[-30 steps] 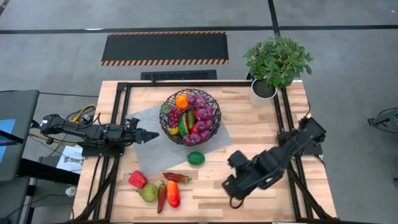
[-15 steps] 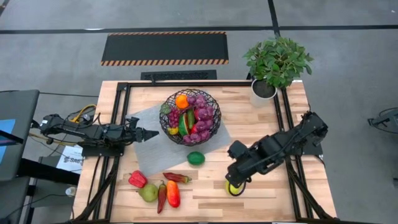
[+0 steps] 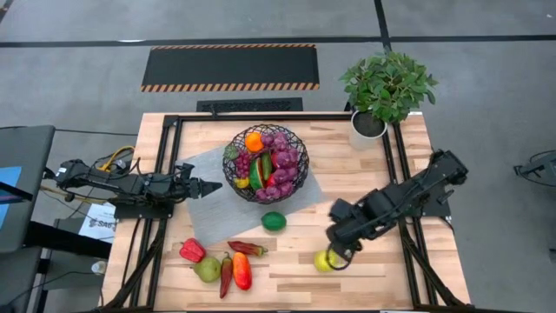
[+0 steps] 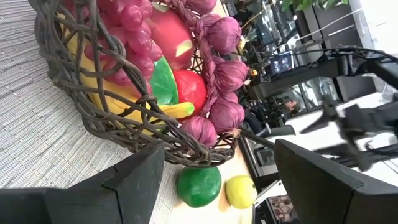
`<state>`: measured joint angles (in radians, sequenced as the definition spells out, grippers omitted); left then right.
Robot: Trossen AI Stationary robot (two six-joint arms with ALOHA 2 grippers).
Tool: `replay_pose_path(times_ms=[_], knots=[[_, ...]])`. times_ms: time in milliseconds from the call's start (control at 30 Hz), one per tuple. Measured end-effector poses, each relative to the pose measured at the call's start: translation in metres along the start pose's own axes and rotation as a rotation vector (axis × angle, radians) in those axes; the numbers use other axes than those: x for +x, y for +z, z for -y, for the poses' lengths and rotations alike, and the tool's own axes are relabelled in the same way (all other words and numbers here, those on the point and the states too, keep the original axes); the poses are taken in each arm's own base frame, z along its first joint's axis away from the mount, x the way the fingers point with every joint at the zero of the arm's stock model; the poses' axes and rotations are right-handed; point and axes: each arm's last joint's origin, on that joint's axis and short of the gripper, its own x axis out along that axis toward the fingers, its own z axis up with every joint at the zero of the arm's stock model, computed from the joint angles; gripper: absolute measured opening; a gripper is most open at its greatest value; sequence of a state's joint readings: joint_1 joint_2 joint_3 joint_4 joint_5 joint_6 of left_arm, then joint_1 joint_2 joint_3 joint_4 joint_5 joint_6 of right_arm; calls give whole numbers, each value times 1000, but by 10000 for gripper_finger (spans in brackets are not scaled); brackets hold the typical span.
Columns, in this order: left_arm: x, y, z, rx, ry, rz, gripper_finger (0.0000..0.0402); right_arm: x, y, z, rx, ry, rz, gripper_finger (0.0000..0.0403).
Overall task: Build produce basket
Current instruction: Put the green apple into the wired basket
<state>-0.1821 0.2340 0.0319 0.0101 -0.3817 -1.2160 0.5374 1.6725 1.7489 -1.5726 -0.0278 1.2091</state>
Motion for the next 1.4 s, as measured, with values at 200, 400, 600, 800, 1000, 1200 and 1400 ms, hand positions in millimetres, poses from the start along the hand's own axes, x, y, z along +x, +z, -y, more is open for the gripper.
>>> replay_pose_path(times_ms=[200,400,600,800,1000,1200,1400], knots=[[0,0,0,0,6,16,289,29,-43,26,128,-111,-34,266],[0,1,0,-6,12,34,289,43,-62,25,244,-95,80,266],[0,1,0,6,13,35,289,54,-58,7,306,48,151,266],[0,1,-1,30,18,43,289,60,-38,-5,305,207,125,266],[0,1,0,33,16,41,290,66,-24,-7,269,209,110,291],[0,1,-1,34,18,41,318,87,-14,-17,221,172,-7,375],[1,0,-1,29,22,31,343,117,3,-44,151,259,-17,386]])
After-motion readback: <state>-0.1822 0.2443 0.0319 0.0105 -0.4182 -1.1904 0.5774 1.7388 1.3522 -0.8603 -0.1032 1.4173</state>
